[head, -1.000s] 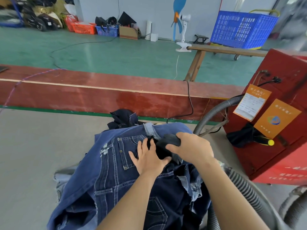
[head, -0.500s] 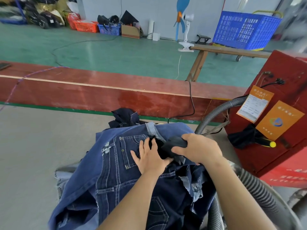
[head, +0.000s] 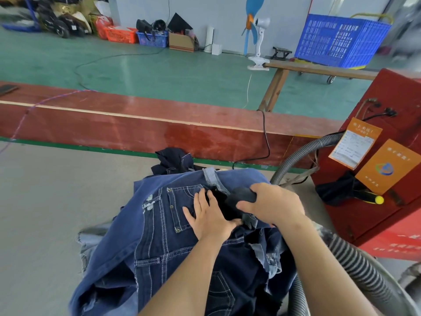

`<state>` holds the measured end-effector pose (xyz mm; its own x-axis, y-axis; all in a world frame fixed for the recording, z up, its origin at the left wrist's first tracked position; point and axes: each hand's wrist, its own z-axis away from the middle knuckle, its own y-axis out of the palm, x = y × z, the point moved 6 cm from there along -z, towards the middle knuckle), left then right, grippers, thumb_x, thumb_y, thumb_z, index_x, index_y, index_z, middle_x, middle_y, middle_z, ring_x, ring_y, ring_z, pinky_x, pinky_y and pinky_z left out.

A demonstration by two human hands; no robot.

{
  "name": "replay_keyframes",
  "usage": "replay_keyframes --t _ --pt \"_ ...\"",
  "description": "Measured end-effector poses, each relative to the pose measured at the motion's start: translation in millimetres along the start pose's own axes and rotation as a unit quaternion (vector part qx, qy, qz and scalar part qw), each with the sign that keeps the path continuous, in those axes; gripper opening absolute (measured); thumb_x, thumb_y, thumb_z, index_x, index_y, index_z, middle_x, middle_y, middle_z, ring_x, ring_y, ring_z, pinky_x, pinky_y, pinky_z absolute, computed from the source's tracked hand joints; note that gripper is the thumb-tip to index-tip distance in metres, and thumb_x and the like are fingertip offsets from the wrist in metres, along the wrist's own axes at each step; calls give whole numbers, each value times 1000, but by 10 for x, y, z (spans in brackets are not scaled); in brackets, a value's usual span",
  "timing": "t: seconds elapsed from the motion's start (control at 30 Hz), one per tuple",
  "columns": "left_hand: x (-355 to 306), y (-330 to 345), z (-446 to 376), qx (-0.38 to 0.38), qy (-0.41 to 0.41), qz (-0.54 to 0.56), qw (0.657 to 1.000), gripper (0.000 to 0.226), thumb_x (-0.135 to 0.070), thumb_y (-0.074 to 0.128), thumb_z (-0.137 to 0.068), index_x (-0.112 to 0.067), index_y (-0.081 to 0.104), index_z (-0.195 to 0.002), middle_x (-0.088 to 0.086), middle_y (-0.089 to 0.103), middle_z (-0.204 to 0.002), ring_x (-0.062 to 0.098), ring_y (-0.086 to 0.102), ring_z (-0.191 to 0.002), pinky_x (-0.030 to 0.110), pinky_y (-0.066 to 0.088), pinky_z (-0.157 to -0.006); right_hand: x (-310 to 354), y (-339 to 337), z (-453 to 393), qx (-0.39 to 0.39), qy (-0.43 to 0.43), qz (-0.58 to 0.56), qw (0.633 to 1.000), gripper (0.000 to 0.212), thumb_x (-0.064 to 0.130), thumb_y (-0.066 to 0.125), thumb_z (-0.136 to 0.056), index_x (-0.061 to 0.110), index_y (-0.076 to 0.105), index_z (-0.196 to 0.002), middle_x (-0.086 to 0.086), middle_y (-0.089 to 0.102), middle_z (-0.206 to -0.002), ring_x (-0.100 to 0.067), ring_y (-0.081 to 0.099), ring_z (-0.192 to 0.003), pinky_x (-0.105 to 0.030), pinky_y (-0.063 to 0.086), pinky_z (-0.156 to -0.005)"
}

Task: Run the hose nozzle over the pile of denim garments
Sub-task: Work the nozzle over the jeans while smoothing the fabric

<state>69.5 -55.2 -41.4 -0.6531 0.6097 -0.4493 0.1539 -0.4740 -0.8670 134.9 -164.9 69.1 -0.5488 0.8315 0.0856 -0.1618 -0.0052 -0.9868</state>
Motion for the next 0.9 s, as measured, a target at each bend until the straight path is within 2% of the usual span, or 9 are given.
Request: replay_keyframes --t 0.2,0.33,0.4,0.5,0.57,0.67,0.77,0.83,0.9 --pt "5 -12 16 -7 2 -1 1000 117 -74 58 -75 -13 -4 -154 -3 -13 -161 15 -16 -148 53 -11 -115 236 141 -96 -70 13 -66 995 41 55 48 -93 20 52 -115 6 51 -80 -17 50 -71 -27 32 -46" --pt "-2 -16 12 6 3 0 1000 120 -74 59 -74 -12 -6 -154 -2 -14 -161 17 -16 -148 54 -11 -114 46 -94 -107 -76 20 -137 988 38 59 51 -89 22 54 -102 9 57 -74 -16 58 -67 -27 44 -57" --pt "-5 -15 0 13 0 -4 1000 121 -74 59 -74 -12 -8 -154 -2 -15 -161 17 -17 -147 55 -11 -114 -69 -147 -72 -37 17 -121 992 36 60 53 -87 24 52 -91 6 60 -71 -17 61 -63 -27 47 -60" --pt "9 -10 -1 14 -3 -10 1000 120 -73 59 -75 -13 -9 -153 -2 -16 -161 17 -18 -147 54 -11 -115 -130 -63 -17 51 15 -66 996 39 62 54 -86 27 41 -74 6 58 -73 -21 64 -72 -32 49 -67" --pt "2 -6 10 12 -1 -10 1000 119 -72 60 -76 -13 -9 -154 -2 -16 -161 16 -18 -147 54 -11 -115 -95 19 -21 76 6 -26 997 37 63 52 -86 29 40 -77 10 52 -70 -20 61 -74 -31 47 -65" --pt "-8 -15 15 8 1 -10 1000 118 -73 58 -77 -12 -9 -153 -2 -15 -161 16 -18 -147 54 -11 -115 75 101 -74 16 -5 0 1000 37 60 50 -89 24 50 -97 10 54 -76 -17 54 -72 -29 39 -59" --pt "4 -20 18 3 0 -13 1000 117 -74 56 -77 -12 -7 -154 -2 -15 -161 16 -17 -147 54 -11 -115 211 163 -116 -26 3 -48 999 41 55 50 -92 20 55 -111 3 61 -89 -19 58 -79 -28 39 -57" --pt "1 -14 34 0 3 -8 1000 117 -73 57 -76 -13 -6 -154 -2 -14 -161 15 -17 -147 53 -11 -115 157 118 -134 -30 15 -101 994 37 55 50 -92 20 52 -104 6 56 -78 -17 55 -70 -27 38 -52" --pt "1 -12 35 -1 4 -1 1000 119 -73 59 -75 -12 -7 -154 -2 -14 -162 16 -17 -147 53 -11 -115 41 13 -144 -28 22 -132 991 35 56 51 -91 21 48 -95 7 54 -70 -18 57 -66 -27 45 -56"
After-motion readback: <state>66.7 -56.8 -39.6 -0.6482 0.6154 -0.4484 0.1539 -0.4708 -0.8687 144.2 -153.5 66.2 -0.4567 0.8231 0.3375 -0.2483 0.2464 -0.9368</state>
